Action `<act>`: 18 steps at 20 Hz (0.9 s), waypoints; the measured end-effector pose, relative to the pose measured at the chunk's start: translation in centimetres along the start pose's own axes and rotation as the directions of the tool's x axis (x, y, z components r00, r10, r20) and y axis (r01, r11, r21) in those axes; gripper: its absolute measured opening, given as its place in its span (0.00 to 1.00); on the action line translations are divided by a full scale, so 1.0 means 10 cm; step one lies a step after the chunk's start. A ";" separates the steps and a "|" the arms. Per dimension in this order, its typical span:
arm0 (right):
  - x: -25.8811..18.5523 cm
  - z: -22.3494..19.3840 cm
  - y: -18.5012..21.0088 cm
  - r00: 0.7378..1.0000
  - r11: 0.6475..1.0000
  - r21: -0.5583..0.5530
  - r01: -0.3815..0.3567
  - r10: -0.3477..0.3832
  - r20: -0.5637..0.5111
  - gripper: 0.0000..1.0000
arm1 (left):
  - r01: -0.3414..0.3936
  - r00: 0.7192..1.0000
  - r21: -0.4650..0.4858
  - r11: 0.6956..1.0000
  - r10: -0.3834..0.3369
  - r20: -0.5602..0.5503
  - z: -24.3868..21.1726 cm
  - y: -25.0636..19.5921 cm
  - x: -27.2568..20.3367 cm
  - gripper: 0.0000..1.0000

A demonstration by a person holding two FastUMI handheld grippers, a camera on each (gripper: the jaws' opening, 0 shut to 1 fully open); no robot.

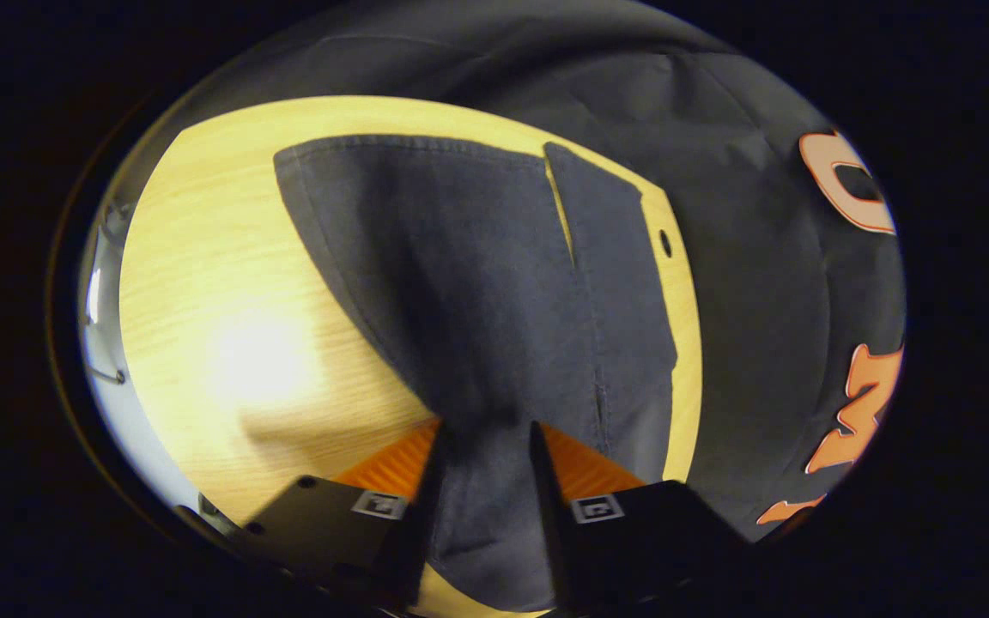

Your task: Grasp the waist and the cuffs of the jeans and fold them to make the two legs overlap; first hold the waist and fold one-third of the jeans toward the cuffs, then hold the cuffs and fold the remaining one-third in the same direction to finish folding.

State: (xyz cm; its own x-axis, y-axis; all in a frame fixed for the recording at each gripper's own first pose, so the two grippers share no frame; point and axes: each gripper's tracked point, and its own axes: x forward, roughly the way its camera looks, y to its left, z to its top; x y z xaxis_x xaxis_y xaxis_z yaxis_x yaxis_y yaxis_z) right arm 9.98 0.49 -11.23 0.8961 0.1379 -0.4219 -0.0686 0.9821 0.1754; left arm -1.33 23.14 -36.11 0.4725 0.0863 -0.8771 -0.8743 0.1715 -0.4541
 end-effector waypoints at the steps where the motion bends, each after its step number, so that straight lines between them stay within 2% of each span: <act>1: -0.01 -0.03 -0.02 1.000 1.000 0.001 0.001 -0.001 -0.004 0.97 | 0.020 0.999 -0.027 0.999 -0.019 0.027 0.06 -0.08 0.11 0.02; 2: -0.02 -0.06 -0.04 1.000 1.000 0.010 -0.001 0.001 -0.008 0.97 | 0.046 0.998 -0.025 0.999 -0.047 -0.031 -0.04 -0.14 0.23 0.11; 3: -0.03 -0.11 -0.08 1.000 1.000 0.029 -0.002 0.002 -0.023 0.97 | 0.086 0.996 -0.024 0.996 -0.086 -0.025 0.03 -0.22 0.21 0.04; 6: -0.10 -0.29 -0.22 0.996 0.987 0.160 0.009 0.005 -0.087 0.98 | 0.127 0.992 0.004 0.992 -0.127 -0.009 0.21 -0.39 0.23 0.04; 9: -0.17 -0.49 -0.49 0.988 0.941 0.333 0.063 -0.011 -0.155 0.98 | 0.148 0.989 0.027 0.989 -0.148 -0.015 0.46 -0.54 0.22 0.04; 10: -0.21 -0.63 -0.62 0.981 0.920 0.380 0.098 -0.025 -0.192 0.98 | 0.159 0.987 0.033 0.987 -0.158 -0.013 0.30 -0.49 0.12 0.04; 11: -0.24 -0.79 -0.74 0.972 0.890 0.434 0.137 -0.036 -0.234 0.98 | 0.169 0.986 0.033 0.985 -0.169 -0.014 0.36 -0.55 0.19 0.04; 14: -0.30 -1.32 -1.12 0.937 0.752 0.601 0.271 -0.063 -0.343 0.98 | 0.194 0.981 0.023 0.981 -0.194 -0.014 0.43 -0.60 0.14 0.04; 15: -0.30 -1.49 -1.24 0.920 0.722 0.613 0.321 -0.085 -0.382 0.98 | 0.197 0.980 0.024 0.980 -0.196 -0.018 0.43 -0.61 0.13 0.04; 16: -0.29 -1.67 -1.36 0.901 0.707 0.605 0.366 -0.107 -0.419 0.98 | 0.195 0.981 0.029 0.980 -0.195 -0.021 0.41 -0.60 0.09 0.04; 18: -0.26 -1.88 -1.44 0.881 0.673 0.617 0.408 -0.113 -0.459 0.98 | 0.197 0.980 0.040 0.980 -0.196 -0.027 0.42 -0.63 0.06 0.04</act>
State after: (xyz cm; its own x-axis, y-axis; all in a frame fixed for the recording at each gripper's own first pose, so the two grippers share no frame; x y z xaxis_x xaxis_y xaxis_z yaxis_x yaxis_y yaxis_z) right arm 0.43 -11.62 -29.37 0.5961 0.0690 -0.8000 0.5897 0.6385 0.4945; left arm 4.94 26.26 -33.10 0.6314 0.0248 -0.7750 -0.7591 0.2240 -0.6113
